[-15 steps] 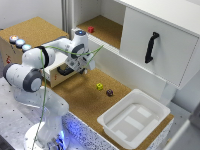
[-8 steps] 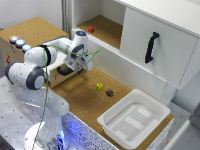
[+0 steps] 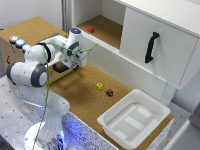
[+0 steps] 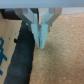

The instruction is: Grasp the handle of the drawer, then close it

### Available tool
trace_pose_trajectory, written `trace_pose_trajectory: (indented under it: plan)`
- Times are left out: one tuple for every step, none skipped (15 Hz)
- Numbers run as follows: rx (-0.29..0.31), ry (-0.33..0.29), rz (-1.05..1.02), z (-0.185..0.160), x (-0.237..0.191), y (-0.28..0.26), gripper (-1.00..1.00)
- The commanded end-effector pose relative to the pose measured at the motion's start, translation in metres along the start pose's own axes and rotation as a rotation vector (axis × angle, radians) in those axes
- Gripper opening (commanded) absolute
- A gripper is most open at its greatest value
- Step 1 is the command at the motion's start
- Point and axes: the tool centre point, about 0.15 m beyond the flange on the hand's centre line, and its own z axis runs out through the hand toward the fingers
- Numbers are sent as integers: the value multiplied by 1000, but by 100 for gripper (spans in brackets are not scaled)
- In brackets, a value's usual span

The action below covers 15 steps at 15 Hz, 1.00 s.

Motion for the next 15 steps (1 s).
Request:
trace_pose_trajectory:
  plan:
    - [-42, -82, -81, 14, 31, -76, -100]
    - [-39, -79, -98, 13, 33, -87, -100]
    - [-34, -78, -130, 13, 35, -103, -100]
    - [-32, -76, -149, 13, 35, -115, -100]
    - [-25, -73, -163, 12, 36, -124, -100]
    - [-21, -71, -174, 11, 36, -129, -100]
    - [-16, -62, -182, 8, 35, -136, -100]
    - [-46, -50, -181, 3, 31, -135, -100]
    - [-58, -47, -166, 0, 29, -130, -100]
    - [-116, -39, -158, -6, 25, -123, 100]
    - [-153, -24, -133, -14, 21, -113, 100]
    - [-168, -14, -114, -21, 17, -102, 100]
    - [-182, -7, -101, -25, 15, -96, 100]
    - [-189, 1, -81, -31, 13, -86, 100]
    - [-194, 9, -65, -34, 11, -78, 100]
